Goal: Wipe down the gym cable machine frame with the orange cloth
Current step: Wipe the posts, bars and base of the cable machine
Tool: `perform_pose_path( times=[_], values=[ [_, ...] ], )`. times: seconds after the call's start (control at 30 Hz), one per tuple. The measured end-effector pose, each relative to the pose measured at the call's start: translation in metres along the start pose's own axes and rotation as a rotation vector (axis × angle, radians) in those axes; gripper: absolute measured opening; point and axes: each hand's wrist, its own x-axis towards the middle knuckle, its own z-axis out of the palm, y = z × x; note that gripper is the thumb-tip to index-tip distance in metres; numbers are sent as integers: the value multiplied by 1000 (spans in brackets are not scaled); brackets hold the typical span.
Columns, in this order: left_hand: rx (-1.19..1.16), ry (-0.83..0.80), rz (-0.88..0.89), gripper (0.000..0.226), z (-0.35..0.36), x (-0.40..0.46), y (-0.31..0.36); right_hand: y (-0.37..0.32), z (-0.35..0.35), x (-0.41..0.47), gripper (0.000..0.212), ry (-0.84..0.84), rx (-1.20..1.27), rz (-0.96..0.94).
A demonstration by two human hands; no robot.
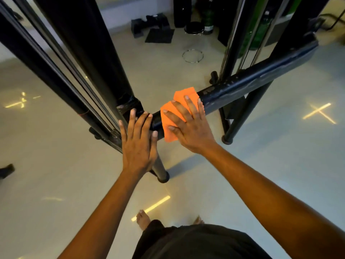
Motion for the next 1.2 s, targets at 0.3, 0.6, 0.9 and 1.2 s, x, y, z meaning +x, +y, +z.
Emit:
perform_pose_path(
  times=[0.3, 0.6, 0.9, 1.2],
  values=[
    [-108, -66, -27, 46, -6, 17, 28, -27, 4, 1, 48, 95, 141, 238],
    [-87, -114, 25, 43, -5, 38, 28, 53, -23, 4, 50, -21, 64, 323],
    [-160, -85, -12, 44, 2, 38, 29, 51, -24, -2, 52, -91, -1, 46],
    [-178, -49, -78, 40, 4, 42, 37, -6, 6, -12, 60, 10, 59, 246]
  ],
)
